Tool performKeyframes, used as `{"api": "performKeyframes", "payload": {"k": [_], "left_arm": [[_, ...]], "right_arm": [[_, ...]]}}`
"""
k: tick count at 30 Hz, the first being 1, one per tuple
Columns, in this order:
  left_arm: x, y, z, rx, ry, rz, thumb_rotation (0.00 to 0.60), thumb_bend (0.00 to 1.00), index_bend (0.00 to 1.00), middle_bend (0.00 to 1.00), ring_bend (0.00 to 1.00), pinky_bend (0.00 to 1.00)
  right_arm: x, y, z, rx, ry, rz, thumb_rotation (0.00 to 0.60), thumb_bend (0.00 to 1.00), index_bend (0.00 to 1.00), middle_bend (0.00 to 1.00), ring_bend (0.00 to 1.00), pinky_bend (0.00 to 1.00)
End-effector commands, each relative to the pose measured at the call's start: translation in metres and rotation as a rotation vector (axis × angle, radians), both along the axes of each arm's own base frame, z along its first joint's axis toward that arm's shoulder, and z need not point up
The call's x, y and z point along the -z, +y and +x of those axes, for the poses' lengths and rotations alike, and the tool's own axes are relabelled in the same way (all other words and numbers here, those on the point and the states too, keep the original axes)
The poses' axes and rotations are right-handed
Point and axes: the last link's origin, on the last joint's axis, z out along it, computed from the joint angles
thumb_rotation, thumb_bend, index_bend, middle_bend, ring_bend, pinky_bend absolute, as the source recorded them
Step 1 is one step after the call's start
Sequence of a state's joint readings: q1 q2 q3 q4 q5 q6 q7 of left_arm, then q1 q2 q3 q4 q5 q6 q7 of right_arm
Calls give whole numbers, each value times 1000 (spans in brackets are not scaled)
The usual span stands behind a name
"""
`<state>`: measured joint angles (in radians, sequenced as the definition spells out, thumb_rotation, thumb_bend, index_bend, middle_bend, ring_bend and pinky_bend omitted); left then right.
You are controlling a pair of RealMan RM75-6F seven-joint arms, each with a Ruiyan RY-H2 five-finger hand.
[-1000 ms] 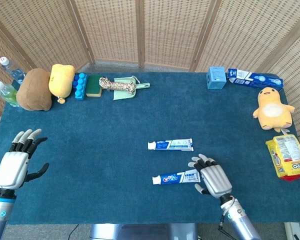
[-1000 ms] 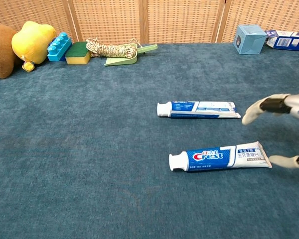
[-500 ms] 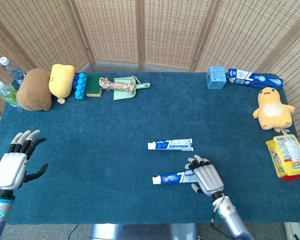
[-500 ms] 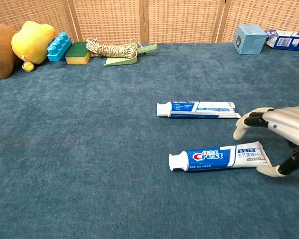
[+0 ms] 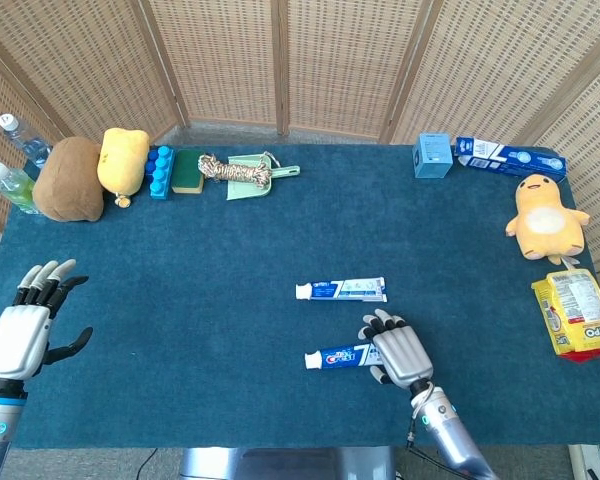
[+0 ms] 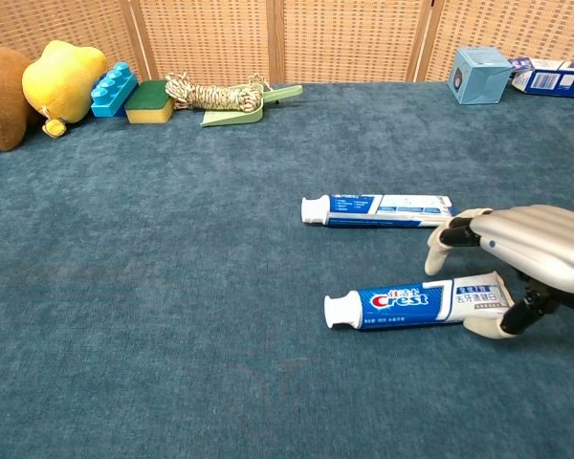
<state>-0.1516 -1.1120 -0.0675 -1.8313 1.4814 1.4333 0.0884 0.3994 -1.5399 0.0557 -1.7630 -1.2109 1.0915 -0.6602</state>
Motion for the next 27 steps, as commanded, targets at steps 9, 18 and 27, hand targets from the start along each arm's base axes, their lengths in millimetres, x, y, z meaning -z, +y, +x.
{"api": "performKeyframes", "payload": {"k": [9,18,27], "left_arm": [[-2,-3,-3,-4,-5,6,600,250,189,93,47,36],[-5,-6,-4,-6,-7,19,600,249,187,89,46,35],[-7,-9,-3,-4,-10,23,600,249,187,86,44,36]], "right_arm": [[6,0,7,-1,3,19,600,326,440,228,131,252],[10,-5,18,-10,-31,26,600,389,638,388,282,445],[2,-8,12,18,-104,55,600,441,828,577,506,688]]}}
